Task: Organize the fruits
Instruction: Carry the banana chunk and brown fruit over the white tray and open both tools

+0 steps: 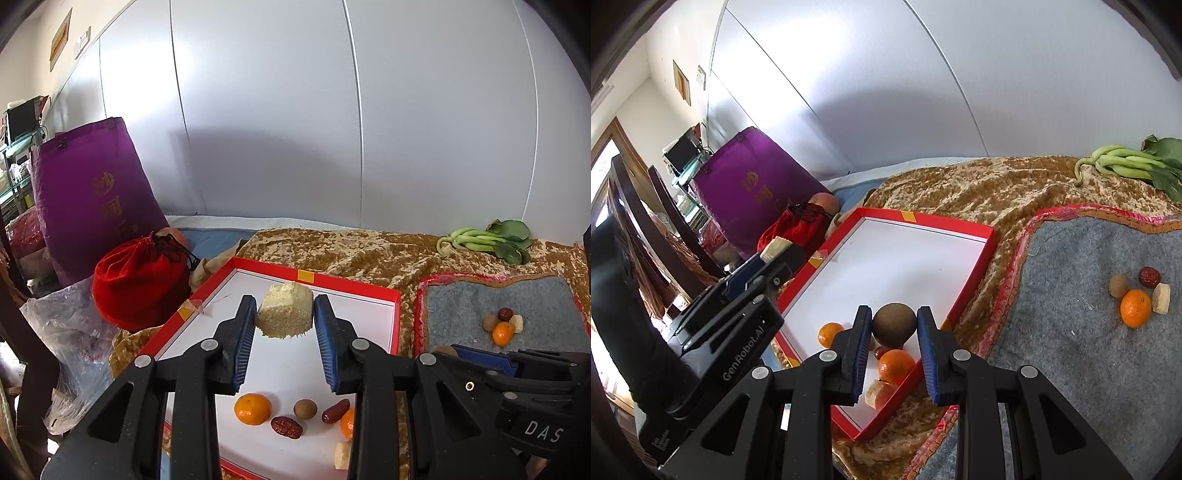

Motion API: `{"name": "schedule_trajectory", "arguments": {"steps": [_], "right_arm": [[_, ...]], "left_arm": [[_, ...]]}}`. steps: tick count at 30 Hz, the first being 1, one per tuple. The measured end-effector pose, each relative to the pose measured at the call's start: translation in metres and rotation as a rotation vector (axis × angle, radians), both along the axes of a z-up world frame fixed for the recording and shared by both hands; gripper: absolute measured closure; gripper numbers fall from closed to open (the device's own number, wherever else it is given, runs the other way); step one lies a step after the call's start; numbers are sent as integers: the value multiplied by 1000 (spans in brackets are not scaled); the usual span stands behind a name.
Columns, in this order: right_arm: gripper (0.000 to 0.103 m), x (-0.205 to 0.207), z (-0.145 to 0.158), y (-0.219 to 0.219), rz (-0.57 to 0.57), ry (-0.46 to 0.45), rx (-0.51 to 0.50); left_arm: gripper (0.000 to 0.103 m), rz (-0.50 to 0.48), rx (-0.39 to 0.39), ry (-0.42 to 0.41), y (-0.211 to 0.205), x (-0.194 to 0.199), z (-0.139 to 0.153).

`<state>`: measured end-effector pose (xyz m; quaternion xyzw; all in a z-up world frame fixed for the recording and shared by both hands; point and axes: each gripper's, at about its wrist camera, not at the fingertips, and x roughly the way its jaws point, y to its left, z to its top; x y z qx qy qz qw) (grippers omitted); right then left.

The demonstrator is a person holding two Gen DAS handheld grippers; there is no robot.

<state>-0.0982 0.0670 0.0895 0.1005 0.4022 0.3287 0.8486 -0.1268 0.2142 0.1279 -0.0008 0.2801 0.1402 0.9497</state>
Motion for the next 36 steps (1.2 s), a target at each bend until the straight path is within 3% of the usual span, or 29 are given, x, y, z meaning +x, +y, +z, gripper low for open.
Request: {"name": "schedule_trajectory", "arguments": {"steps": [5, 16, 28, 36], "right_arm": [[77, 2, -11, 9, 2, 17, -29], [78, -9, -42, 43, 77, 54, -117], [77, -22, -52, 59, 133, 58, -158], [75, -24, -52, 60, 151, 60, -158]], "left_arm": [[73, 25, -16, 18, 11, -1, -3], [73, 64, -56, 175, 26, 10, -37], [73, 108, -113, 308, 39, 20, -66], [73, 129, -121, 342, 38, 22, -73]]}}
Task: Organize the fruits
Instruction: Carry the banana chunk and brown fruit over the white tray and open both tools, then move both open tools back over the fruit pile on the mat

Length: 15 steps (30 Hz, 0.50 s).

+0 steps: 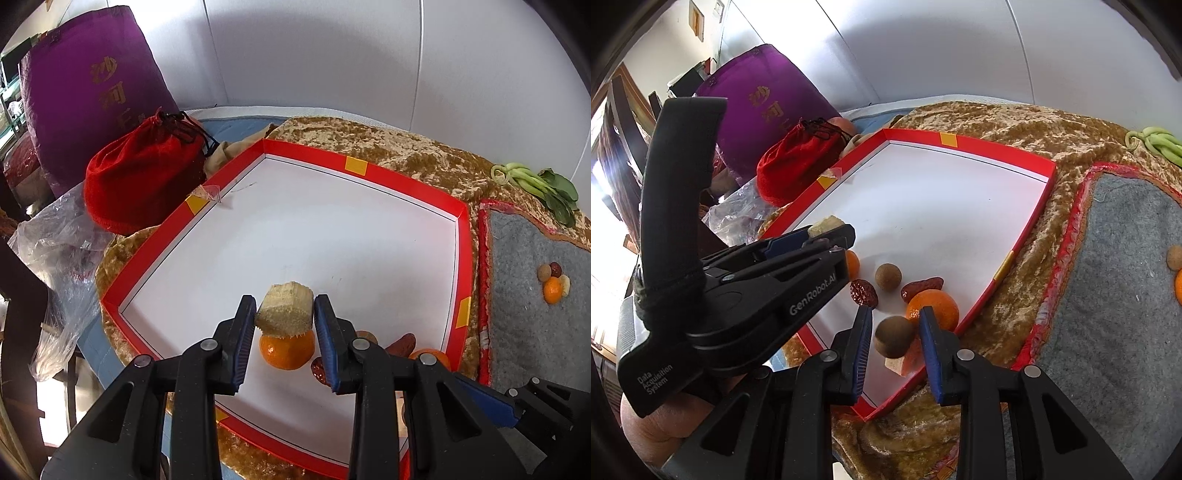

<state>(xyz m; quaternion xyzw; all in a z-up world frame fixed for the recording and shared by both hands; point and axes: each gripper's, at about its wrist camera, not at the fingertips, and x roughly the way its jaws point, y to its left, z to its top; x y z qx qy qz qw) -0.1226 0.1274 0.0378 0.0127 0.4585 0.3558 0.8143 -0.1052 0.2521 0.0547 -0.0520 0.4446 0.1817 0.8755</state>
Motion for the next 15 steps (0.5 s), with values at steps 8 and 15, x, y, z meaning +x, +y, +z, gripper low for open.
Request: {"name": "schedule_trajectory", "arguments": {"steps": [8, 15], "right_arm": [[72, -7, 14, 0, 25, -33, 17], [65, -6, 25, -11, 7, -66, 8]], "left_arm": [[49, 17, 48, -24, -4, -2, 7], [37, 38, 119, -109, -13, -7, 23]]}}
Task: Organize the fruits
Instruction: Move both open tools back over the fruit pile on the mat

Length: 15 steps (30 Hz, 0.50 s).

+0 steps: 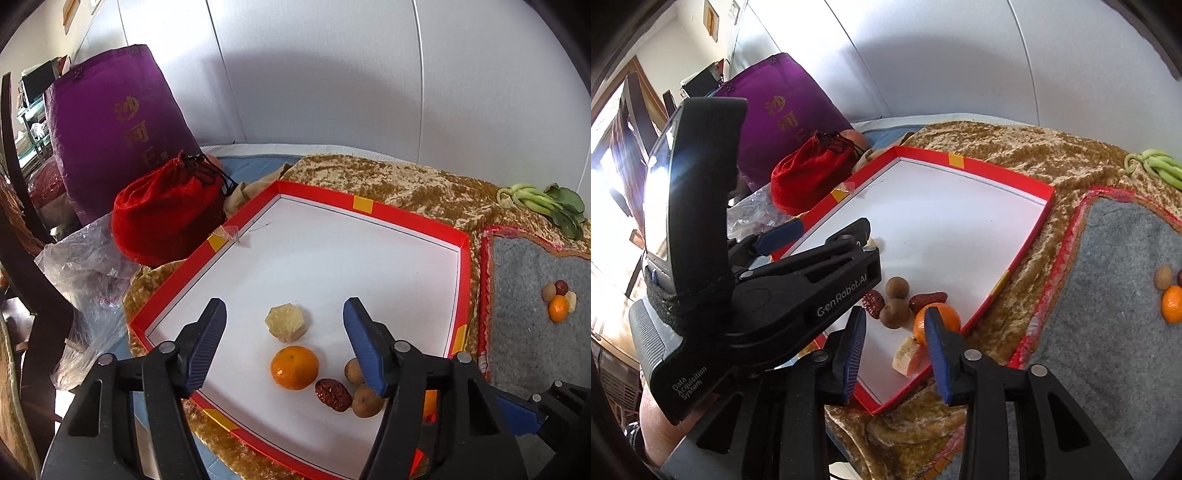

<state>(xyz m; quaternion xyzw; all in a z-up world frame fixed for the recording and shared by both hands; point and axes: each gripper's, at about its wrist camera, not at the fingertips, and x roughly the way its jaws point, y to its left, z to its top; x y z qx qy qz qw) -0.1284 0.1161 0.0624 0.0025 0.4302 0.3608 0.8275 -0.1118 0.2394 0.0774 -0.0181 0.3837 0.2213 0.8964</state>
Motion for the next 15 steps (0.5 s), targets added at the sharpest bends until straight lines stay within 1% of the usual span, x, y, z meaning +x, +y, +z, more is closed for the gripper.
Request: {"name": "schedule_trajectory", "arguments": {"steps": [2, 4, 6, 9, 15], "right_arm": [[65, 2, 3, -6, -11, -8, -5], [63, 6, 7, -15, -39, -12, -13], [61, 14, 9, -28, -80, 0, -3], [60, 28, 12, -57, -165, 36, 31], [58, 51, 21, -117, -328, 103, 102]], "left_arm": [[37, -1, -3, -22, -3, 0, 4], [30, 9, -8, -47, -5, -1, 7], [28, 15, -15, -77, -8, -4, 11], [27, 8, -8, -98, -17, -3, 15], [27, -54, 41, -95, -46, 4, 17]]}}
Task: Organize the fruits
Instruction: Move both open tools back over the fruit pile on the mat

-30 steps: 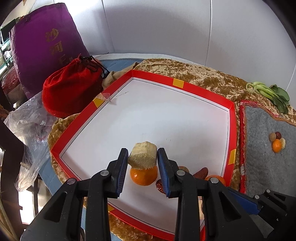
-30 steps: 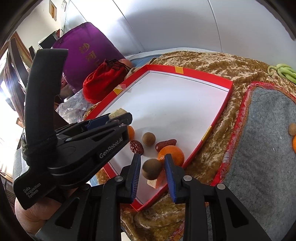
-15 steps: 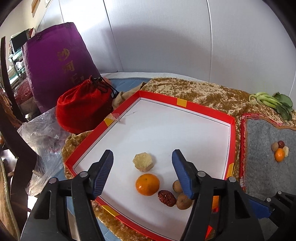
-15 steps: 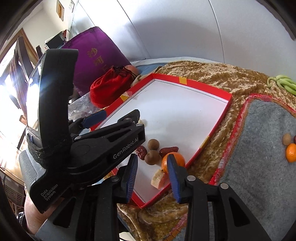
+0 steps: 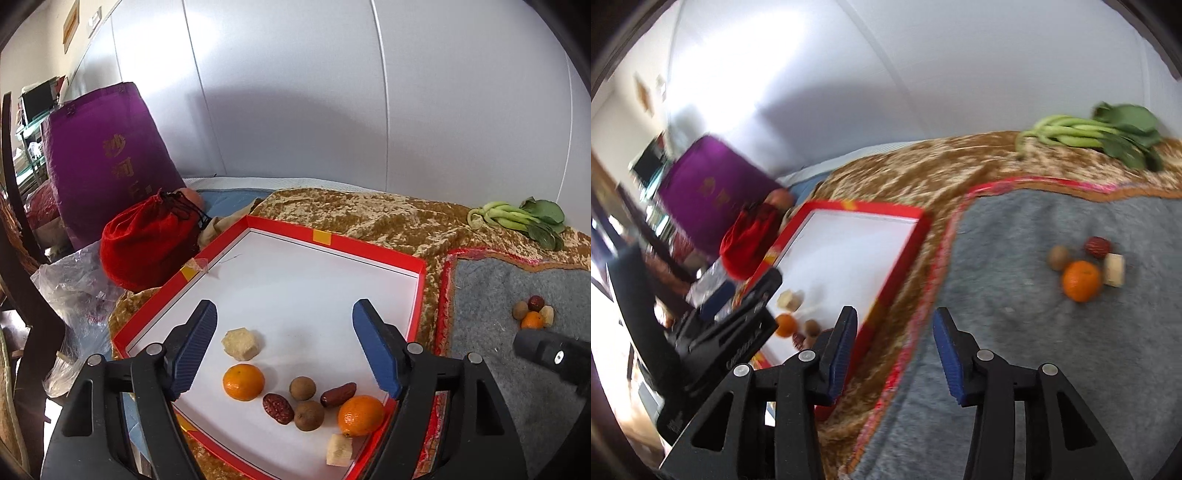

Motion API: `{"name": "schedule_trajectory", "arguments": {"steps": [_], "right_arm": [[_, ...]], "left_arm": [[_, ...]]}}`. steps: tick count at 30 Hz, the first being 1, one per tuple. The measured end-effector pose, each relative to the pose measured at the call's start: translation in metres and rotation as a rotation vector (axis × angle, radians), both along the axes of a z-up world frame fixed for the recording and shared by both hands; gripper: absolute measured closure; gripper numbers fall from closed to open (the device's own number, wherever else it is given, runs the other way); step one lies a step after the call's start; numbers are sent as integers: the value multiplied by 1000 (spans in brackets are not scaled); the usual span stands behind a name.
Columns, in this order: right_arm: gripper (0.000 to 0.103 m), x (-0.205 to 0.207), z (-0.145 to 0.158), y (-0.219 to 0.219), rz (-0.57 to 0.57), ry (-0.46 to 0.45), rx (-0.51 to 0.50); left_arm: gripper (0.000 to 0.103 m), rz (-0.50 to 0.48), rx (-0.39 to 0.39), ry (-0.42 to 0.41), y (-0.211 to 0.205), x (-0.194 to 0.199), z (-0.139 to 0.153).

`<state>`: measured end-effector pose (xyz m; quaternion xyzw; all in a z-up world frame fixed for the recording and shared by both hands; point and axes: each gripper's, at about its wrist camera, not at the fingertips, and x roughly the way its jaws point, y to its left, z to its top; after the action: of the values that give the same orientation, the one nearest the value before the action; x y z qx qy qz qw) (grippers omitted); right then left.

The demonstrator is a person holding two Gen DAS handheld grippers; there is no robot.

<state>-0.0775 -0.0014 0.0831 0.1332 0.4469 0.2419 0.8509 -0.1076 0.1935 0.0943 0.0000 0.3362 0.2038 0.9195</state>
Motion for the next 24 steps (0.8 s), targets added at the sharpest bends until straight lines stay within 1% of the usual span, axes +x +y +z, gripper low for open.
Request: {"name": "schedule_trajectory", "arguments": {"steps": [3, 6, 9, 11, 12, 14, 16, 19, 20, 22, 24], "right_arm": [[58, 8, 12, -34, -84, 5, 15], [56, 16, 26, -69, -171, 2, 1], [55, 23, 39, -104, -255, 1, -32], [55, 28, 45, -123, -287, 1, -54], [55, 30, 46, -130, -300, 2, -58], [55, 37, 47, -153, -330, 18, -40], [55, 42, 44, -174, -356, 43, -10], [55, 50, 35, -198, -395, 83, 7], [55, 53, 31, -199, -398, 98, 14], [55, 59, 20, -202, -391, 142, 40], [55, 66, 10, -196, -366, 174, 57]], "left_arm": [[27, -61, 40, 4, -24, 4, -1], [26, -140, 85, 24, -53, 9, -3], [26, -257, 122, 61, -91, 17, -7], [26, -331, 131, 82, -115, 22, -7], [26, -385, 134, 93, -131, 25, -5], [26, -471, 145, 104, -157, 33, -1], [26, -524, 146, 108, -176, 44, 5], [26, -578, 142, 103, -194, 64, 13], [26, -582, 139, 107, -196, 70, 14], [26, -582, 114, 116, -191, 75, 10], [26, -573, 84, 139, -181, 83, 3]]}}
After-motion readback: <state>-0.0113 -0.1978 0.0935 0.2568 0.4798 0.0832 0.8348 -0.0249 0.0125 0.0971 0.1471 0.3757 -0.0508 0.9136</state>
